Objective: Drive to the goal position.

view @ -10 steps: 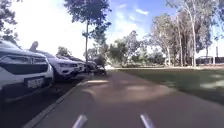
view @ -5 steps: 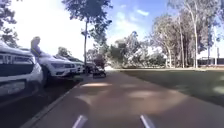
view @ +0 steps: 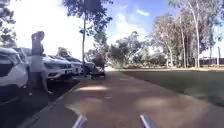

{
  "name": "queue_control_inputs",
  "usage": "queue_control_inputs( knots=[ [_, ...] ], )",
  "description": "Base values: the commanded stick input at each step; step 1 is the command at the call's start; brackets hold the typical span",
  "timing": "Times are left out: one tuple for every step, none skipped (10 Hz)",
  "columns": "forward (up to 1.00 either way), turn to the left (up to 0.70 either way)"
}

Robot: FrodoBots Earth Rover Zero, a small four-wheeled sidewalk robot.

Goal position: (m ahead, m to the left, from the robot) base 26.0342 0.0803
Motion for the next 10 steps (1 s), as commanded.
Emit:
queue_control_inputs(
  knots=[
    [1.0, -0.29],
    [1.0, -0.4],
    [1.0, -0.4],
    [1.0, -0.4],
    [1.0, -0.4],
    [1.0, -0.4],
    [1.0, -0.4],
    [1.0, -0.4],
    [1.0, 0.0],
    [1.0, 0.0]
  ],
)
